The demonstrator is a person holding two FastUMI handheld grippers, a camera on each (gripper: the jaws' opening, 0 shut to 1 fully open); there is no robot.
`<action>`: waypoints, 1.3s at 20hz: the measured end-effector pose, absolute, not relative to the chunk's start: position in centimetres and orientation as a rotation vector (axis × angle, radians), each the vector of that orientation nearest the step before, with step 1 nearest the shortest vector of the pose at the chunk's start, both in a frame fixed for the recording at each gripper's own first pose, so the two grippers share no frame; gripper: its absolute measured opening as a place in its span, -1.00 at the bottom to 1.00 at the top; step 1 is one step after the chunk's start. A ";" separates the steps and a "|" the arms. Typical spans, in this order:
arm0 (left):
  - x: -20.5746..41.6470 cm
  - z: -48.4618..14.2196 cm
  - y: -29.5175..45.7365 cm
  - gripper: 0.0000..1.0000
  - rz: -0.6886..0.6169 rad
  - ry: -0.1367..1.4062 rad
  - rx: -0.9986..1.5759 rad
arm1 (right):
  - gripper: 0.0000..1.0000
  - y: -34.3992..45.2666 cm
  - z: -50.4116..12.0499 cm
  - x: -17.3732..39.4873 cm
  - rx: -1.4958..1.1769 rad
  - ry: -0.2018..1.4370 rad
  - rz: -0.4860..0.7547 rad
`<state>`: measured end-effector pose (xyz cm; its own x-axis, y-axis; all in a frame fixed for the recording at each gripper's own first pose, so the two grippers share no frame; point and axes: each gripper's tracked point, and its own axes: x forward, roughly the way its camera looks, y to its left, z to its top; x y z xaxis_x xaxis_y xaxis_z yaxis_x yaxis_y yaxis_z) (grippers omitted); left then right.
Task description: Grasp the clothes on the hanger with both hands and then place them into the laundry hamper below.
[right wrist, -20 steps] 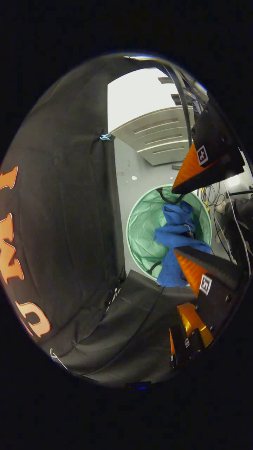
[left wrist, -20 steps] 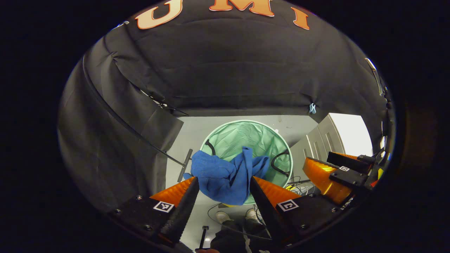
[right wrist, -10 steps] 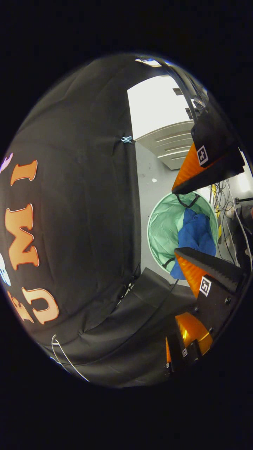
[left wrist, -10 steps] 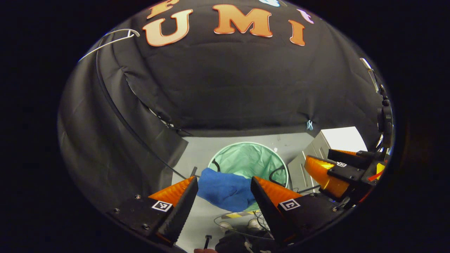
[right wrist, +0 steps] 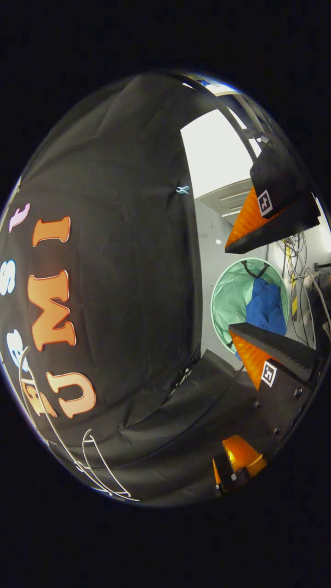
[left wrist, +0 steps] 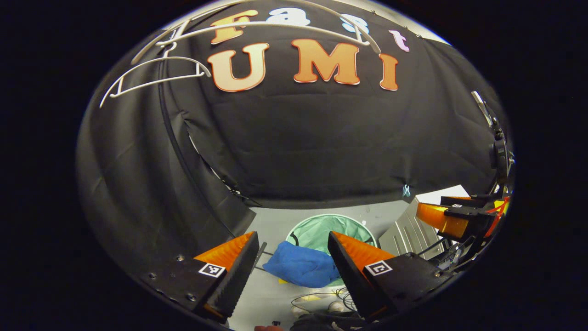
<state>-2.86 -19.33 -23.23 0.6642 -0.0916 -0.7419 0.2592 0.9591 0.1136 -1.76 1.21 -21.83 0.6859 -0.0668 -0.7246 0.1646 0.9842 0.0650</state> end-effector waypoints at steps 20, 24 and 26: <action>0.9 -4.0 -8.0 0.90 0.096 0.461 0.135 | 0.97 -3.1 -0.6 -2.6 0.096 0.419 -0.093; 2.4 1.8 -5.1 0.88 0.166 0.340 0.123 | 0.77 -4.3 4.7 -2.3 0.034 0.305 -0.105; 2.9 3.6 -4.7 0.89 0.180 0.295 0.098 | 0.77 -5.1 6.5 -2.4 0.029 0.272 -0.121</action>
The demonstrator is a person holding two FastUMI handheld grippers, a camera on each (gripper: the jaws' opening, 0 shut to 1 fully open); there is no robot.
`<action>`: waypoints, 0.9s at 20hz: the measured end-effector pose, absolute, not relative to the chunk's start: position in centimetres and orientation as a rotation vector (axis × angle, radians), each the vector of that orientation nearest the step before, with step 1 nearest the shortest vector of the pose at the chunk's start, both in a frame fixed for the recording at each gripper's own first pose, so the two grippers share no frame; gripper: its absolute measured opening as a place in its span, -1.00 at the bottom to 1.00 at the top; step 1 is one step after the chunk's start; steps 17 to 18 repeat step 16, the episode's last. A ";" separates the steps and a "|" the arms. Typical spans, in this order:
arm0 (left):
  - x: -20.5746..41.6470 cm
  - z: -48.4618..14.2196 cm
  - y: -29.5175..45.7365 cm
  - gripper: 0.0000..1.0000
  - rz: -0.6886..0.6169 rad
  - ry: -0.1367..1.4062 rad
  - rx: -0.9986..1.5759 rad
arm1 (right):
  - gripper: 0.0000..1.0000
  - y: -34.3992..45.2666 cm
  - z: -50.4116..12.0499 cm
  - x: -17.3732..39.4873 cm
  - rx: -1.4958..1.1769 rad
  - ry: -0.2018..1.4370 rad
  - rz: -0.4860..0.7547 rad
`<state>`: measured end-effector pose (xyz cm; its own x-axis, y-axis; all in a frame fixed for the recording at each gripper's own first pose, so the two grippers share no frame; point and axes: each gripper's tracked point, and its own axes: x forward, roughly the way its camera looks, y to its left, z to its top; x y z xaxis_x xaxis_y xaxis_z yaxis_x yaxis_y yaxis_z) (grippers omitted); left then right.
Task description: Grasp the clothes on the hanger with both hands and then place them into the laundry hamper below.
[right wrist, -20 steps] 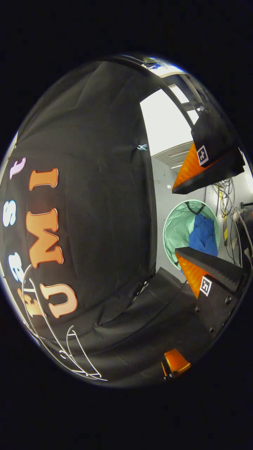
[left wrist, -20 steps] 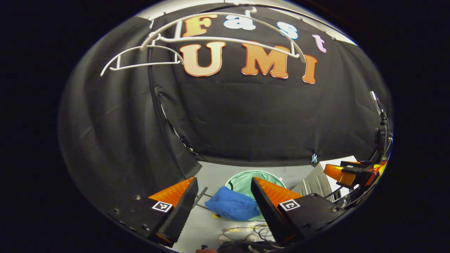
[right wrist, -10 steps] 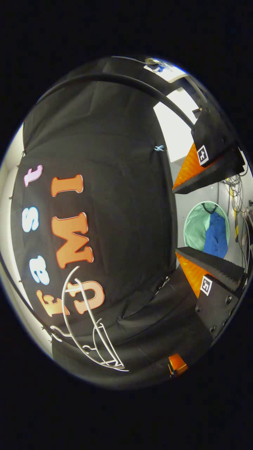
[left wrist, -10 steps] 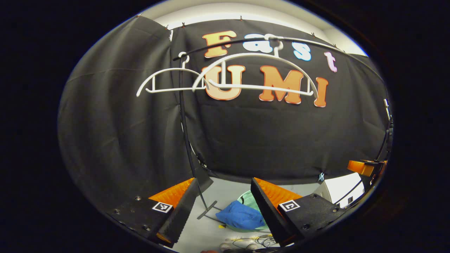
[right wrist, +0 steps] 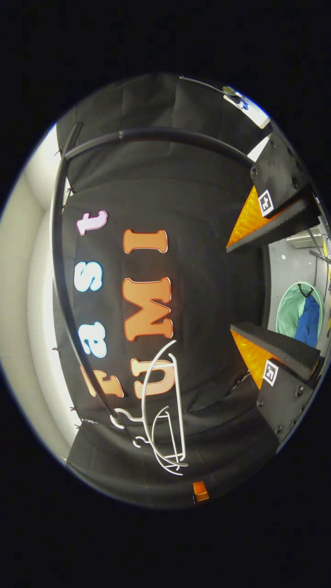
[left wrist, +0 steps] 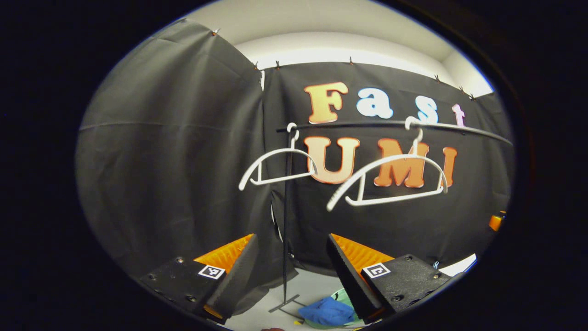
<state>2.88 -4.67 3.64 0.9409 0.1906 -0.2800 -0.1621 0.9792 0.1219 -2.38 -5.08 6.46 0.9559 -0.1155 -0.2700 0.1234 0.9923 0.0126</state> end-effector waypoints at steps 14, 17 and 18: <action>3.1 11.3 0.7 0.91 0.286 0.159 0.080 | 0.77 -10.1 18.1 -4.2 0.064 0.105 -0.185; 2.9 12.9 1.6 0.87 0.308 0.123 0.088 | 0.77 -11.0 19.0 -5.0 0.047 0.089 -0.205; 2.9 12.9 1.6 0.87 0.308 0.123 0.088 | 0.77 -11.0 19.0 -5.0 0.047 0.089 -0.205</action>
